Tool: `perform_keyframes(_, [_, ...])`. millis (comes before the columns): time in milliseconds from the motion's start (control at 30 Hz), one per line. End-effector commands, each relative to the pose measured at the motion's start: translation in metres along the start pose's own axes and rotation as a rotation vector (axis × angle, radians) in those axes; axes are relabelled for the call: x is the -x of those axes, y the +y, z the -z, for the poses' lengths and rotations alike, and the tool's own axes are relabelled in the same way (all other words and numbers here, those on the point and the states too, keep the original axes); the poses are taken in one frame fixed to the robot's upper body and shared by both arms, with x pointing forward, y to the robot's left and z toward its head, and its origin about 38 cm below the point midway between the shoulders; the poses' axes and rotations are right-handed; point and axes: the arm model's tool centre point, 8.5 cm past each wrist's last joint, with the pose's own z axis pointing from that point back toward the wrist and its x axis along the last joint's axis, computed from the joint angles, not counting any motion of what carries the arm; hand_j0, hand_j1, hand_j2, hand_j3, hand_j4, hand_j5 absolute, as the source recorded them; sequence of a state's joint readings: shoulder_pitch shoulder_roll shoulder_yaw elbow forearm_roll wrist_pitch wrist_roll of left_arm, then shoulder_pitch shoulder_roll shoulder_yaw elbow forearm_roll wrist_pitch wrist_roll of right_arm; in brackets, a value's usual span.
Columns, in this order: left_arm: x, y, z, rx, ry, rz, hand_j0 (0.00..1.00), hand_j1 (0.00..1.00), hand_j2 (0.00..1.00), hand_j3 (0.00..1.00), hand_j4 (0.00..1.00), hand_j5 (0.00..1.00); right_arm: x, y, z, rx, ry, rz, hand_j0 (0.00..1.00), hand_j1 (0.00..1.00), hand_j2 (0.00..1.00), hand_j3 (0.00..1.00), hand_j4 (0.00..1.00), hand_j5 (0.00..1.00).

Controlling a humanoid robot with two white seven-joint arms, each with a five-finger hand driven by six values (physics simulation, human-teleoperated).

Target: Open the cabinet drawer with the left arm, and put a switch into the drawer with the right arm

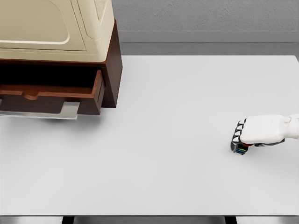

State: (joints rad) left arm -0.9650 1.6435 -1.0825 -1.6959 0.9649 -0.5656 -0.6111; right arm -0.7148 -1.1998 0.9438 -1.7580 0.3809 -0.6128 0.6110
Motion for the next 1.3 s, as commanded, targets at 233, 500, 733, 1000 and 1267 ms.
perform_keyframes(233, [0.006, -0.012, 0.008, 0.023, -0.042, -0.016, 1.00, 1.00, 1.00, 1.00, 1.00, 1.00, 0.000, 0.000, 0.000, 0.001, 0.000, 0.004, 0.61, 0.61, 0.61, 0.61, 0.61, 0.61])
perform_keyframes(500, [0.006, -0.012, 0.008, 0.023, -0.043, -0.018, 1.00, 1.00, 1.00, 1.00, 1.00, 1.00, 0.000, 0.000, -0.001, 0.001, 0.002, 0.005, 0.52, 0.52, 0.52, 0.52, 0.52, 0.52])
perform_keyframes(733, [0.006, -0.013, 0.009, 0.026, -0.048, -0.020, 1.00, 1.00, 1.00, 1.00, 1.00, 1.00, 0.001, 0.002, -0.004, -0.007, 0.008, 0.008, 0.44, 0.44, 0.44, 0.44, 0.44, 0.44])
perform_keyframes(1000, [0.006, -0.012, 0.009, 0.024, -0.047, -0.018, 1.00, 1.00, 1.00, 1.00, 1.00, 1.00, 0.030, -0.016, -0.023, 0.093, 0.087, 0.052, 0.41, 0.41, 0.41, 0.41, 0.41, 0.41])
perform_keyframes(1267, [0.007, -0.012, 0.009, 0.023, -0.046, -0.018, 1.00, 1.00, 1.00, 1.00, 1.00, 1.00, 0.060, -0.039, -0.019, 0.244, 0.118, 0.126, 0.37, 0.37, 0.37, 0.37, 0.37, 0.37])
